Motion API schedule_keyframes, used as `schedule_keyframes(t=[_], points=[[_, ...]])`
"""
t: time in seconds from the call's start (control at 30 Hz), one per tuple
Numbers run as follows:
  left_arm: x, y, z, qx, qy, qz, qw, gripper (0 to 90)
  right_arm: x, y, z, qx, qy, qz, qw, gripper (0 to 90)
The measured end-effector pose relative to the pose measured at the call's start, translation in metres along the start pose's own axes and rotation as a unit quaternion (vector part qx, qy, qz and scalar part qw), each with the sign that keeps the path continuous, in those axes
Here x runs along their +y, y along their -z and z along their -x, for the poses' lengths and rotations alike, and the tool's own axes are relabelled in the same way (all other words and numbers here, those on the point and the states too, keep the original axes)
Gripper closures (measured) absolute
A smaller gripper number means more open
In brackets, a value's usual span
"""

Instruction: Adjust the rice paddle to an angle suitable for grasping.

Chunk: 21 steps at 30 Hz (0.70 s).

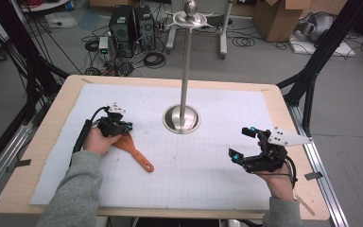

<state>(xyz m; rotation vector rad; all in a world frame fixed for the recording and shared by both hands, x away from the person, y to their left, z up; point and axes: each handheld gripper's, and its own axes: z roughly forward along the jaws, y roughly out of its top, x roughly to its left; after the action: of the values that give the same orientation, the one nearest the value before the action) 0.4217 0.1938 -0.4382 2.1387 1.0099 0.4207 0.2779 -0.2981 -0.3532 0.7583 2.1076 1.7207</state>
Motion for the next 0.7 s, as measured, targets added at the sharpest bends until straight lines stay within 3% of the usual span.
schedule_keyframes(t=[0.07,0.17,0.37,0.7], points=[[0.0,0.002,0.001,-0.002,-0.001,-0.006,1.0,89.6,0.0,0.0,0.0,0.001,-0.001,-0.001,1.0,5.0],[-0.005,0.009,0.005,0.004,-0.024,-0.014,0.9996,89.6,-0.001,-0.001,0.001,0.0,0.002,-0.001,1.0,5.0],[-0.016,0.023,0.009,0.005,-0.034,-0.025,0.9991,89.6,-0.001,-0.003,0.0,0.003,0.001,-0.006,1.0,5.0],[-0.041,0.049,0.015,0.0,-0.039,-0.023,0.999,89.6,-0.002,-0.01,0.0,0.006,0.002,-0.011,0.9999,5.0]])
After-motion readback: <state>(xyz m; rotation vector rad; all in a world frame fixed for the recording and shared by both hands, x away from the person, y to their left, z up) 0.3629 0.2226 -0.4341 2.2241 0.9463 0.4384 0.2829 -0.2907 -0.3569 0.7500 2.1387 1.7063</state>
